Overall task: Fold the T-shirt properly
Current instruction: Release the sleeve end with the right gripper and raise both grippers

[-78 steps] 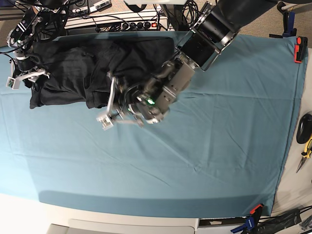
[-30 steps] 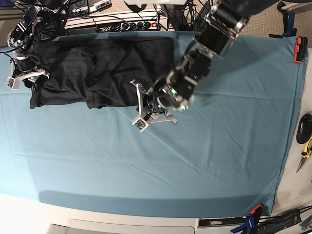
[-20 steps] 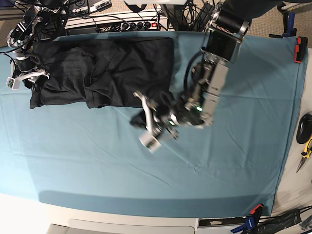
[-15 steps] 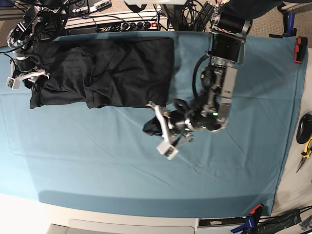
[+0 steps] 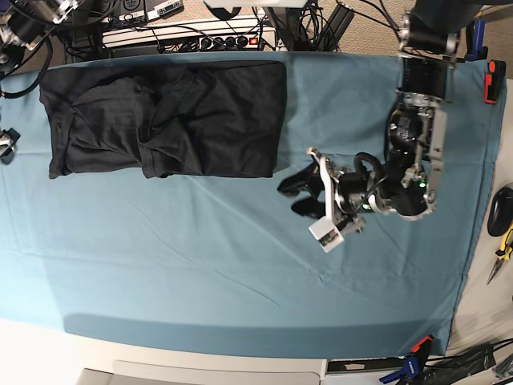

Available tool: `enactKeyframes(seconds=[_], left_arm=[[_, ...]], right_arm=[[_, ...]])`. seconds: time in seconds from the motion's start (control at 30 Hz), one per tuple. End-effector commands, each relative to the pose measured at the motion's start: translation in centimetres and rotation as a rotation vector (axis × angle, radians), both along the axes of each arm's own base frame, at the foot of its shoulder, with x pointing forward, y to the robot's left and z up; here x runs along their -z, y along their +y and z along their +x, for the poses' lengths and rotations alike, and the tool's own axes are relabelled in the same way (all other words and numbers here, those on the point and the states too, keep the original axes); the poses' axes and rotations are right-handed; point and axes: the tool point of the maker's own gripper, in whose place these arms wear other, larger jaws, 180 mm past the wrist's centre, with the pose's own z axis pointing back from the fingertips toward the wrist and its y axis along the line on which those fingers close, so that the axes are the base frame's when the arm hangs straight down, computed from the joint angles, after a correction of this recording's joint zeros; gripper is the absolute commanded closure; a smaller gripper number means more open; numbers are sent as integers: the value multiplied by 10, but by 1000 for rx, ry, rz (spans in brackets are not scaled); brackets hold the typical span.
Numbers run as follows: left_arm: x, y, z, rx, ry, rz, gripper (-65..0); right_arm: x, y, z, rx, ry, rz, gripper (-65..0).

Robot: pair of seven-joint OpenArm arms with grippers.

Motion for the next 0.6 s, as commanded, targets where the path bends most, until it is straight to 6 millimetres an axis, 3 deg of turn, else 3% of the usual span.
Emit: enactKeyframes(seconds=[0.0,0.1,0.17,0.37,0.47,0.57], left_arm=[[-28,1,8,11,-98,-16,-288],[-50,23,15,-44,-207,69,-288],[-60,48,25,-119,-256,115,-288],[-96,161,59,-487,-335,176,-287],[-115,209,57,-604,-375,182,-286],[-120,244,47,-687,-378,192,-286]], right_arm=[[-9,-2,7,-32,-34,29,-406],[14,26,8,-114,-65,256,-406],[22,36,3,-138,-70,349,-406],[45,52,-12,-186,43,387,-406],[65,74,-16,-255,140,408,-406],[83,100,-15,-323,206,435,-406]])
